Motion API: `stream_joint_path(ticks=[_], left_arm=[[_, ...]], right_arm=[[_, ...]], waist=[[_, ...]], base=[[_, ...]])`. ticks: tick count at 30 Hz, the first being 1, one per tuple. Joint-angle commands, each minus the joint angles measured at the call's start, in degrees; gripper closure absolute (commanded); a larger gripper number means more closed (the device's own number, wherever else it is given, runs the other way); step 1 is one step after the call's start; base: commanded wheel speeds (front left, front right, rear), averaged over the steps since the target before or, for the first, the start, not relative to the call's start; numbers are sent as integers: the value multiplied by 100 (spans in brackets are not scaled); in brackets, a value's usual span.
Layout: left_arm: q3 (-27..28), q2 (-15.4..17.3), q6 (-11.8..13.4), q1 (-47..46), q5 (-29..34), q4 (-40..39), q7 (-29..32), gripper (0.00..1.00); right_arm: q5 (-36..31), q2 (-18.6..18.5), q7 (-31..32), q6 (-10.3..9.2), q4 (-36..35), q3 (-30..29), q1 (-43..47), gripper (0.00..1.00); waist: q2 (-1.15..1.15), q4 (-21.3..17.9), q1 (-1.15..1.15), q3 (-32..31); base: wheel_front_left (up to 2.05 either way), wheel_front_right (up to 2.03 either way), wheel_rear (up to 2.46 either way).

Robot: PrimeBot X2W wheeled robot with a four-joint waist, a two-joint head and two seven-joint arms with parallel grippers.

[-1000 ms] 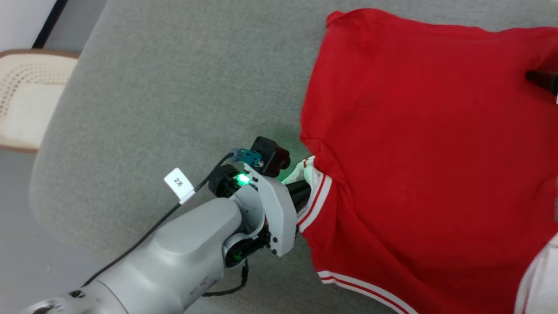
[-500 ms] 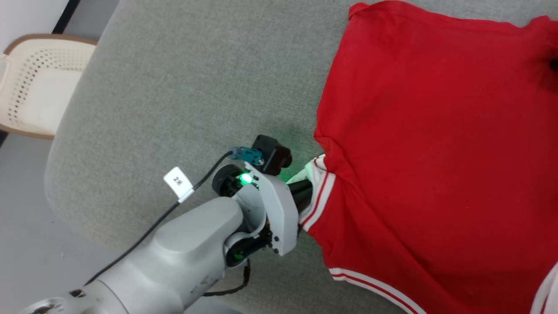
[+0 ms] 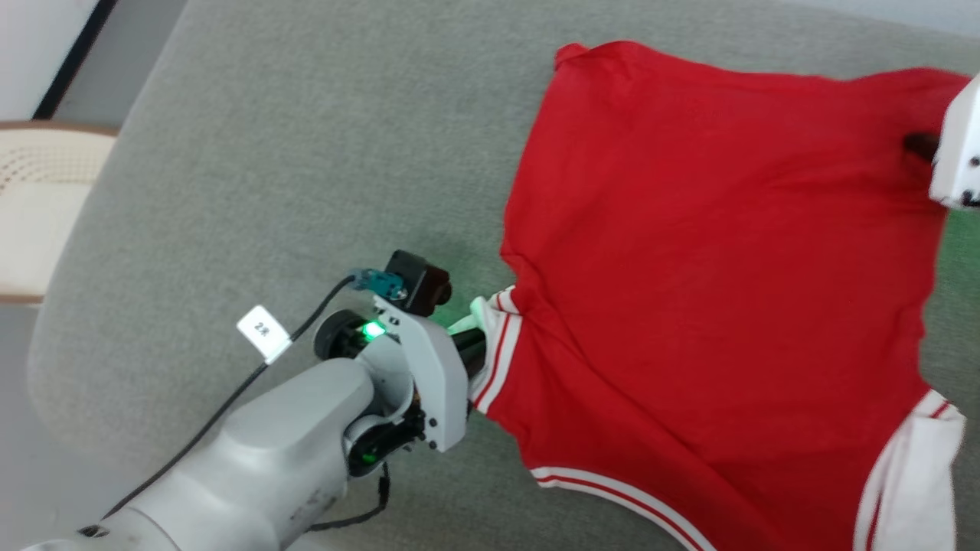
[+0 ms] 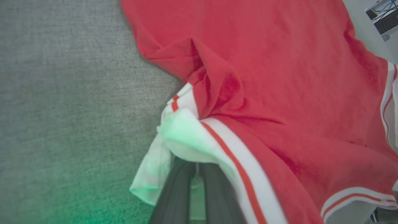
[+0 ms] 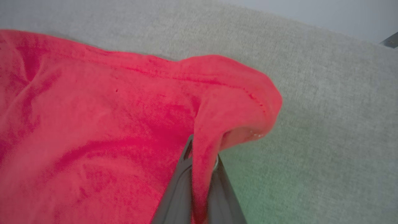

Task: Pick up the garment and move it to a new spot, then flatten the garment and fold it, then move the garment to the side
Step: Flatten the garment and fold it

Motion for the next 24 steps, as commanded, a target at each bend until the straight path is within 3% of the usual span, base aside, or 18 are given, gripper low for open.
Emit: stream_joint_path(ticks=[1, 8, 15, 24], left_arm=[[-66, 217, 136, 212, -21, 210, 56, 100], [-75, 395, 126, 426, -141, 232, -38, 100], [-78, 547, 115, 587, -237, 179, -105, 100], [-72, 664, 101, 609, -301, 71, -126, 100]], right_arm=[[76, -31, 33, -5, -135, 83, 168, 100], [689, -532, 88, -5, -1430, 332, 1269, 100], [1074, -949, -40, -5, -2618, -52, 2839, 100], [922, -751, 39, -6, -3977, -1222, 4888, 100]], waist=[[0, -237, 0, -162], [0, -615, 0, -350], [0, -905, 0, -465], [0, -1095, 0, -474]], base=[[0, 0, 0], [0, 0, 0], [0, 0, 0], [0, 0, 0]])
